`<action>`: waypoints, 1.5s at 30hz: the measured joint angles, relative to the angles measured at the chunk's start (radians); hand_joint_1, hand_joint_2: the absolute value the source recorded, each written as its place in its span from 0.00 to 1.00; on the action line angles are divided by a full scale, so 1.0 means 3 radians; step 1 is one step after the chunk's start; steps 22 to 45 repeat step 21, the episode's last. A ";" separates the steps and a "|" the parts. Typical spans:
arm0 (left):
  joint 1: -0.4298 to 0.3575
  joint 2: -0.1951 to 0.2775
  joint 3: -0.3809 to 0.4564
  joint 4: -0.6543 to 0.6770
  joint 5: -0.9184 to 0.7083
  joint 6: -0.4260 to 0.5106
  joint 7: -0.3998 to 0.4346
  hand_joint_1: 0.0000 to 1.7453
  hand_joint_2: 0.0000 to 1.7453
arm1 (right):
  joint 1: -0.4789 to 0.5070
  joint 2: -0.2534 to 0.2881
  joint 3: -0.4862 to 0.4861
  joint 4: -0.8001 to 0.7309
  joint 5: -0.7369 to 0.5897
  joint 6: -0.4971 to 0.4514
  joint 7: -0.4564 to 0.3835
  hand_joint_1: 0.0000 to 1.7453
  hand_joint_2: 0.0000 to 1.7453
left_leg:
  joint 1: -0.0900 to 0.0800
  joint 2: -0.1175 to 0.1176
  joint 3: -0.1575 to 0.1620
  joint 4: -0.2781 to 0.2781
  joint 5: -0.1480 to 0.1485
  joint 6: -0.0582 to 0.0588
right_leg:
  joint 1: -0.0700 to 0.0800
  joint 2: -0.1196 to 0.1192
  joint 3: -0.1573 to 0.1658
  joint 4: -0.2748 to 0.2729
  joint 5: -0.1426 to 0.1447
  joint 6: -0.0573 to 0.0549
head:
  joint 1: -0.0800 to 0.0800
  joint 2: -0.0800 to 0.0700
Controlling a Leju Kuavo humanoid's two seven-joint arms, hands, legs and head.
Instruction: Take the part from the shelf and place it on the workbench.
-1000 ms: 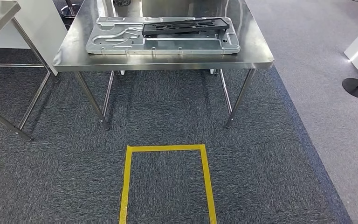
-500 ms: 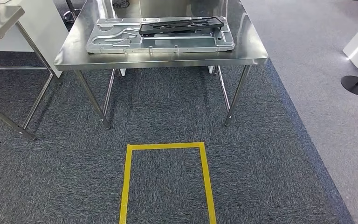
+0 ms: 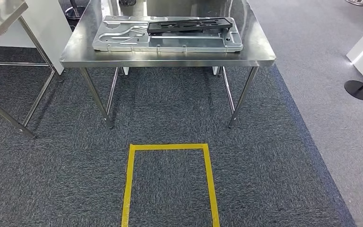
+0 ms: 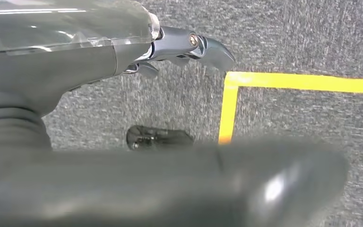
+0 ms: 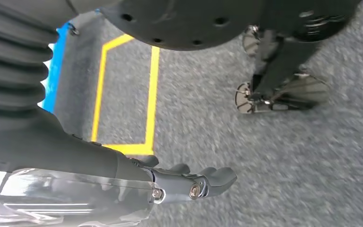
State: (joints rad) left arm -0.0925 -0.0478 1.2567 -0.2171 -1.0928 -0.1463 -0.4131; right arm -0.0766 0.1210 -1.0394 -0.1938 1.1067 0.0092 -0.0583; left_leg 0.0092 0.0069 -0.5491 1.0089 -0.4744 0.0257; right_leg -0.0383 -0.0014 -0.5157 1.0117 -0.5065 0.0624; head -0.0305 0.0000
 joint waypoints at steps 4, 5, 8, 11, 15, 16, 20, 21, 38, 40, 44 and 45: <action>-0.0002 -0.0012 0.0011 0.0001 0.0053 0.0023 0.0024 0.00 1.00 | -0.0001 -0.0023 -0.0013 0.0000 0.0013 -0.0001 -0.0046 0.00 0.75 | -0.0008 -0.0002 -0.0014 0.0014 0.0000 -0.0043 | 0.0026 0.0015 0.0017 -0.0079 0.0018 -0.0045 | 0.0000 0.0000; -0.0002 -0.0017 0.0019 0.0001 0.0068 0.0025 0.0037 0.00 1.00 | -0.0001 -0.0032 -0.0013 0.0000 0.0019 0.0006 -0.0057 0.00 1.00 | -0.0003 -0.0003 -0.0014 0.0010 0.0005 -0.0051 | 0.0030 0.0015 0.0016 -0.0079 0.0020 -0.0053 | 0.0000 0.0000; -0.0001 -0.0032 0.0043 0.0001 0.0098 0.0033 0.0069 0.00 1.00 | -0.0002 -0.0057 -0.0013 0.0000 0.0035 0.0020 -0.0081 0.00 1.00 | 0.0004 -0.0003 -0.0013 0.0000 0.0015 -0.0065 | 0.0040 0.0015 0.0012 -0.0078 0.0025 -0.0064 | 0.0000 0.0000; 0.0006 -0.0043 0.0036 0.0000 0.0150 0.0031 0.0108 0.00 1.00 | 0.0004 -0.0081 0.0016 -0.0003 0.0030 0.0005 -0.0083 0.00 1.00 | 0.0008 -0.0003 -0.0013 -0.0003 0.0019 -0.0072 | 0.0044 0.0015 0.0011 -0.0078 0.0026 -0.0066 | 0.0000 0.0000; 0.0044 -0.0048 -0.0125 0.0000 0.0334 0.0036 0.0192 0.00 0.25 | 0.0034 -0.0118 0.0183 -0.0027 -0.0133 -0.0032 -0.0070 0.00 1.00 | 0.0009 -0.0003 -0.0013 -0.0004 0.0021 -0.0075 | 0.0044 0.0015 0.0011 -0.0076 0.0027 -0.0067 | 0.0000 0.0000; 0.0054 -0.0048 -0.0171 0.0000 0.0388 0.0041 0.0212 0.00 0.00 | 0.0042 -0.0126 0.0224 -0.0032 -0.0189 -0.0036 -0.0066 0.00 1.00 | 0.0009 -0.0003 -0.0014 -0.0004 0.0021 -0.0075 | 0.0044 0.0015 0.0011 -0.0076 0.0027 -0.0068 | 0.0000 0.0000; 0.0100 -0.0048 -0.0406 -0.0010 0.0632 0.0071 0.0297 0.00 0.00 | 0.0086 -0.0154 0.0429 -0.0068 -0.0448 -0.0037 -0.0045 0.00 1.00 | 0.0009 -0.0003 -0.0014 -0.0004 0.0021 -0.0075 | 0.0043 0.0015 0.0011 -0.0077 0.0028 -0.0069 | 0.0000 0.0000; 0.0107 -0.0048 -0.0441 -0.0013 0.0663 0.0074 0.0308 0.00 0.00 | 0.0092 -0.0158 0.0458 -0.0073 -0.0481 -0.0037 -0.0042 0.00 1.00 | 0.0009 -0.0003 -0.0014 -0.0004 0.0021 -0.0075 | 0.0043 0.0015 0.0011 -0.0077 0.0028 -0.0069 | 0.0000 0.0000; 0.0107 -0.0048 -0.0441 -0.0013 0.0663 0.0074 0.0308 0.00 0.00 | 0.0092 -0.0158 0.0458 -0.0073 -0.0481 -0.0037 -0.0042 0.00 1.00 | 0.0009 -0.0003 -0.0014 -0.0004 0.0021 -0.0075 | 0.0043 0.0015 0.0011 -0.0077 0.0028 -0.0069 | 0.0000 0.0000; 0.0107 -0.0048 -0.0441 -0.0013 0.0663 0.0074 0.0308 0.00 0.00 | 0.0092 -0.0158 0.0458 -0.0073 -0.0481 -0.0037 -0.0042 0.00 1.00 | 0.0009 -0.0003 -0.0014 -0.0004 0.0021 -0.0075 | 0.0043 0.0015 0.0011 -0.0077 0.0028 -0.0069 | 0.0000 0.0000; 0.0107 -0.0048 -0.0441 -0.0013 0.0663 0.0074 0.0308 0.00 0.00 | 0.0092 -0.0158 0.0458 -0.0073 -0.0481 -0.0037 -0.0042 0.00 1.00 | 0.0009 -0.0003 -0.0014 -0.0004 0.0021 -0.0075 | 0.0043 0.0015 0.0011 -0.0077 0.0028 -0.0069 | 0.0000 0.0000; 0.0107 -0.0048 -0.0441 -0.0013 0.0663 0.0074 0.0308 0.00 0.00 | 0.0092 -0.0158 0.0458 -0.0073 -0.0481 -0.0037 -0.0042 0.00 1.00 | 0.0009 -0.0003 -0.0014 -0.0004 0.0021 -0.0075 | 0.0043 0.0015 0.0011 -0.0077 0.0028 -0.0069 | 0.0000 0.0000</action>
